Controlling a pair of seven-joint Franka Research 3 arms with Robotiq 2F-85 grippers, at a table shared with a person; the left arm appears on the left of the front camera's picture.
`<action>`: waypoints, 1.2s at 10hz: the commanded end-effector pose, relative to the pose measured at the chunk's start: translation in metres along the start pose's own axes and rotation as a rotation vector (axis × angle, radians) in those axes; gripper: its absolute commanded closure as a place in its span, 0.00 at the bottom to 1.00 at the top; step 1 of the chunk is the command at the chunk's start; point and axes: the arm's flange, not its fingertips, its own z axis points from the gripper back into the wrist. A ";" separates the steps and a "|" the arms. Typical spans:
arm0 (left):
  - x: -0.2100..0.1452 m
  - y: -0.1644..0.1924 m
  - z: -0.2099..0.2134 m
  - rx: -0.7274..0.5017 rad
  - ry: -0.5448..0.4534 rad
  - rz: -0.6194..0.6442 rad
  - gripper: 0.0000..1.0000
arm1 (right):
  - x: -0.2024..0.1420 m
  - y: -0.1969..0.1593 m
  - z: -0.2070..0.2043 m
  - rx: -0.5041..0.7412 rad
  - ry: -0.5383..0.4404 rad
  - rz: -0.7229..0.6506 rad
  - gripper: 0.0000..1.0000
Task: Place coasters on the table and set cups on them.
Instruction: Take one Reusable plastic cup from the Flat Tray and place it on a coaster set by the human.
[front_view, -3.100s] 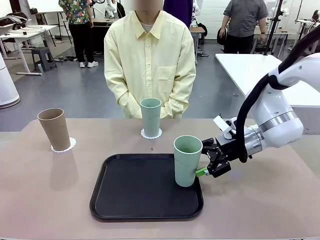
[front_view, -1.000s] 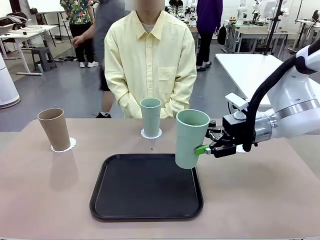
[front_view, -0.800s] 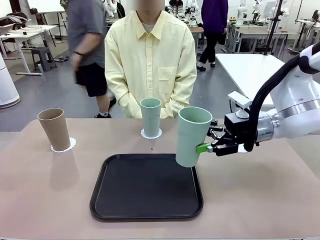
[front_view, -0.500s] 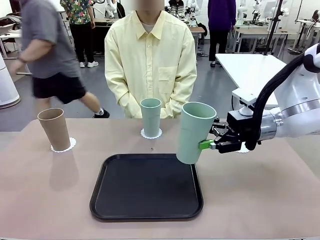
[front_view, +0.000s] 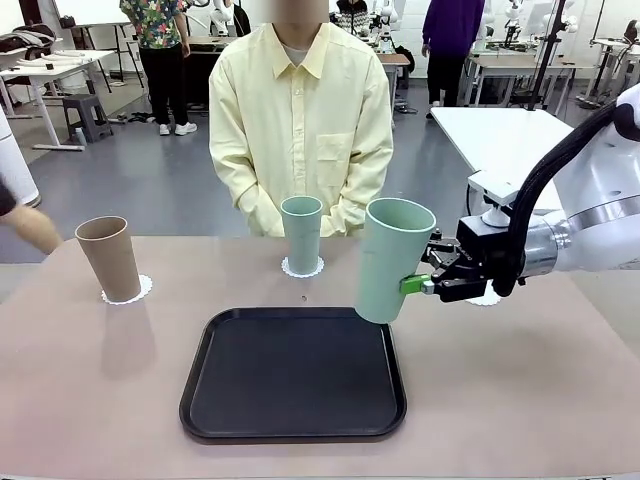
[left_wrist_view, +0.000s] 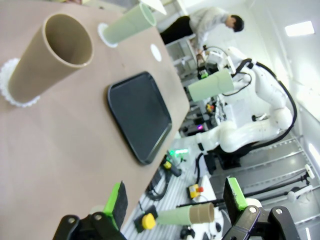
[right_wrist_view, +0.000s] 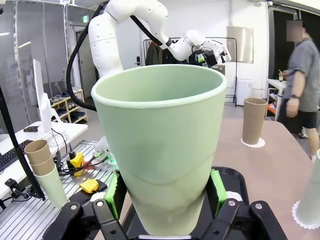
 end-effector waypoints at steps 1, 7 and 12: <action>0.001 -0.003 0.000 0.005 -0.010 0.014 0.00 | 0.020 0.003 0.012 -0.080 0.004 0.008 0.26; 0.001 -0.003 0.000 0.005 -0.010 0.014 0.00 | 0.078 -0.017 0.124 -0.335 0.088 -0.021 0.26; 0.001 -0.003 0.000 0.005 -0.010 0.014 0.00 | 0.072 -0.022 0.209 -0.365 0.046 0.000 0.26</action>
